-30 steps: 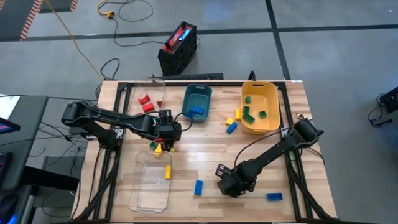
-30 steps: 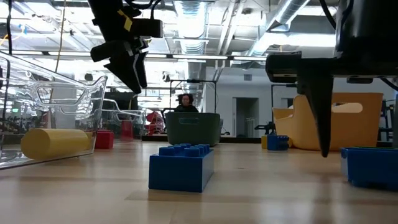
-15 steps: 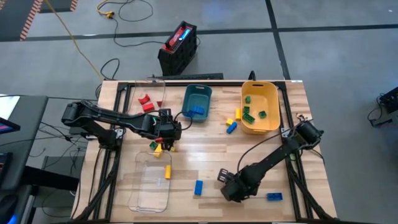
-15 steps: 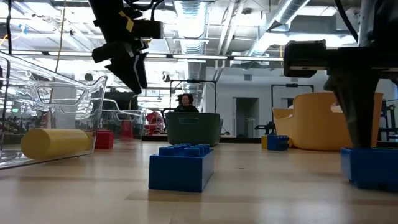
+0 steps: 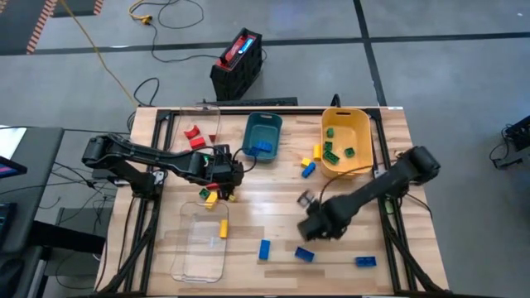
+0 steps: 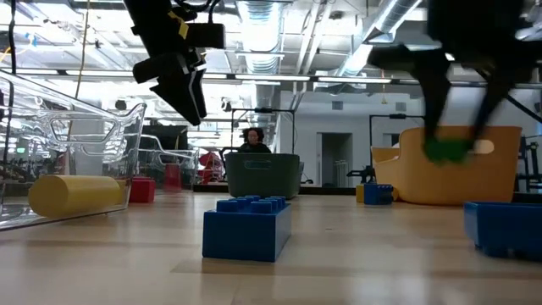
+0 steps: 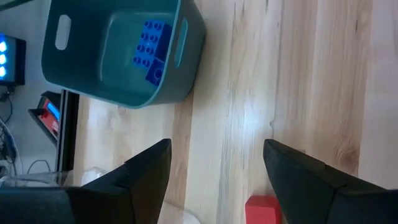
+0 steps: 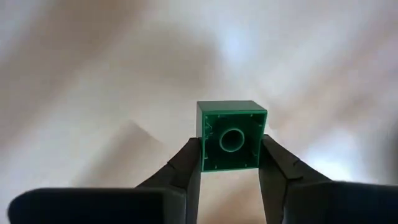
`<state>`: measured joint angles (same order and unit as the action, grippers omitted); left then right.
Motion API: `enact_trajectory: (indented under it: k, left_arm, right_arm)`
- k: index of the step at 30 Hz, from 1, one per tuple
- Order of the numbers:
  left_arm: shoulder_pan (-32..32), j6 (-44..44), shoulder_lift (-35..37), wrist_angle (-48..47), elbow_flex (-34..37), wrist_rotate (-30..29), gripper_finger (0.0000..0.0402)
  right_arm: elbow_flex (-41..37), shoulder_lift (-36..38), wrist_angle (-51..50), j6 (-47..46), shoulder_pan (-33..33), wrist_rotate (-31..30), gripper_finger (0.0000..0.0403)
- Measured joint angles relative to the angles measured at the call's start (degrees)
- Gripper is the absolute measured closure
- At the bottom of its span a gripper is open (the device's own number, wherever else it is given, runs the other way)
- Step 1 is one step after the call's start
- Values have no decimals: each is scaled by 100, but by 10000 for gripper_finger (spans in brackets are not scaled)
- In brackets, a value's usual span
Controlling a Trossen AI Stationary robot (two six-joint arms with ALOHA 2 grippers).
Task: Sort blocks
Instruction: Put the green game piece into the yellow bin
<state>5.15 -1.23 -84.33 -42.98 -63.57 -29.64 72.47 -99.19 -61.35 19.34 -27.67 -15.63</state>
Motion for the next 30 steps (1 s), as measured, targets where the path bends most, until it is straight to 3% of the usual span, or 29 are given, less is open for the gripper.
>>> enact_trajectory:
  k: [3,6,12,16,24,30]
  left_arm:
    - [0,-15,0,51,0,-26,153]
    - [0,13,0,89,0,-115,153]
    - [60,-7,0,389,0,-148,153]
    - [171,-262,7,1388,175,-151,153]
    - [238,-1349,-9,3739,599,-60,153]
    - [160,-1638,144,4581,483,5,153]
  right_arm:
    - [0,602,-663,-545,333,-892,282]
    - [0,1205,-1284,-1282,853,-1335,283]
    - [0,2100,-1887,-3537,2385,-1767,284]
    - [0,2215,-1883,-4048,3827,-1708,284]
    - [-170,1741,-508,-2533,6519,28,284]
    - [-203,1089,-254,-2289,7605,1384,281]
